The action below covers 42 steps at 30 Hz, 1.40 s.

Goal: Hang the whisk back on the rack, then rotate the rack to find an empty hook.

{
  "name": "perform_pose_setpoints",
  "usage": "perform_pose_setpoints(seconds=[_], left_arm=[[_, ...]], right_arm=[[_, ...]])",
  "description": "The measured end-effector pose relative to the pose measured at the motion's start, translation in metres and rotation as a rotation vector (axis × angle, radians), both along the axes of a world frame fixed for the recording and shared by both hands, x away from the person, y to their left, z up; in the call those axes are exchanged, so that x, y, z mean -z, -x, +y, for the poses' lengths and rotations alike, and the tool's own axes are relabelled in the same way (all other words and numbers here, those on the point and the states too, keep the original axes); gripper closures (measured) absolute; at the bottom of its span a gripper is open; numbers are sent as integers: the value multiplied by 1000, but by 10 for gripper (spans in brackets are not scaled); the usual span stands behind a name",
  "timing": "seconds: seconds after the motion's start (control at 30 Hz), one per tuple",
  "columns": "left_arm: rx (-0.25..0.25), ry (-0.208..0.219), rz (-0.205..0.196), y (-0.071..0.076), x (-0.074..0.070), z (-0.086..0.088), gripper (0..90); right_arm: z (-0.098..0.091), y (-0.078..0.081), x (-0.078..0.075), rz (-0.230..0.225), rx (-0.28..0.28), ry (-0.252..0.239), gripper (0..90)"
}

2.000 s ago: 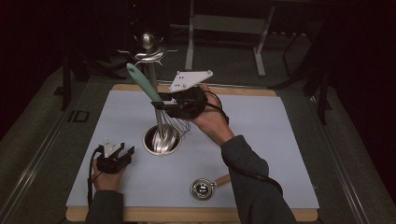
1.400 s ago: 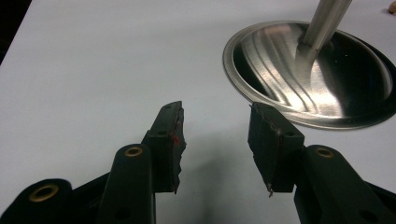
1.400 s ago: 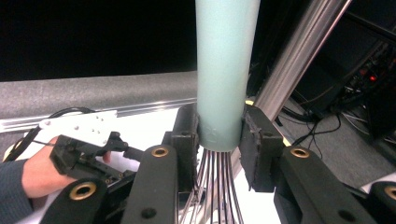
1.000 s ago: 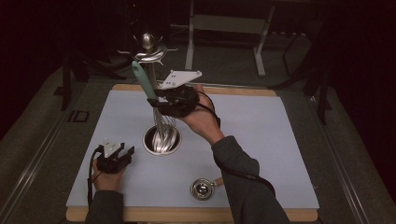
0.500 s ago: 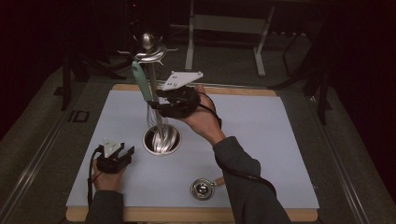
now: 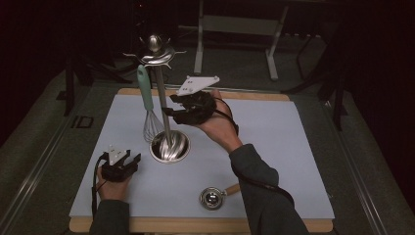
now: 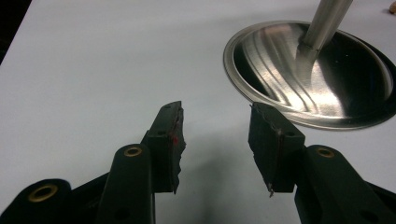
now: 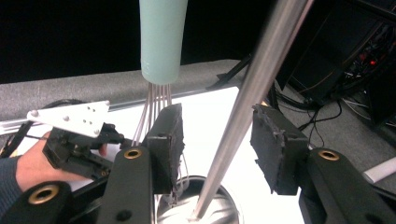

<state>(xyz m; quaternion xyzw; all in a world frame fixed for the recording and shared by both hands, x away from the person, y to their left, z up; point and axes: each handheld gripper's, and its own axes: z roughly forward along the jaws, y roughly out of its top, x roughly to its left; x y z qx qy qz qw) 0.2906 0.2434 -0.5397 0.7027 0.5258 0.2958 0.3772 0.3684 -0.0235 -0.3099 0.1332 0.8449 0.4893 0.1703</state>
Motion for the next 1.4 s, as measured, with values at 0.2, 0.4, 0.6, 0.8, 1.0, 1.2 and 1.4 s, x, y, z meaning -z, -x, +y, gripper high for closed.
perform_pose_setpoints(seconds=[0.2, 0.4, 0.6, 0.8, 1.0, 1.2, 1.4], left_arm=[[2, 7, -4, 0, 0, 0, 561], [2, 5, -3, 0, 0, 0, 562], [7, 11, -5, 1, 0, 0, 589], [10, -10, -54, 6, -3, -3, 710], [18, 33, -122, 16, -14, -2, 900], [62, 76, -217, 24, -42, -9, 900], [105, 126, -291, 29, -74, -8, 900]], right_arm=[[-9, -3, 1, -7, 14, 28, 526], [-21, -4, 3, -6, 36, 37, 519], [-35, -6, 10, -1, 60, 46, 515], [-45, -7, 17, 14, 72, 45, 515], [-54, -6, 27, 30, 83, 42, 513], [-60, -5, 41, 27, 116, 32, 512], [-65, -5, 56, 30, 129, 81, 509]])
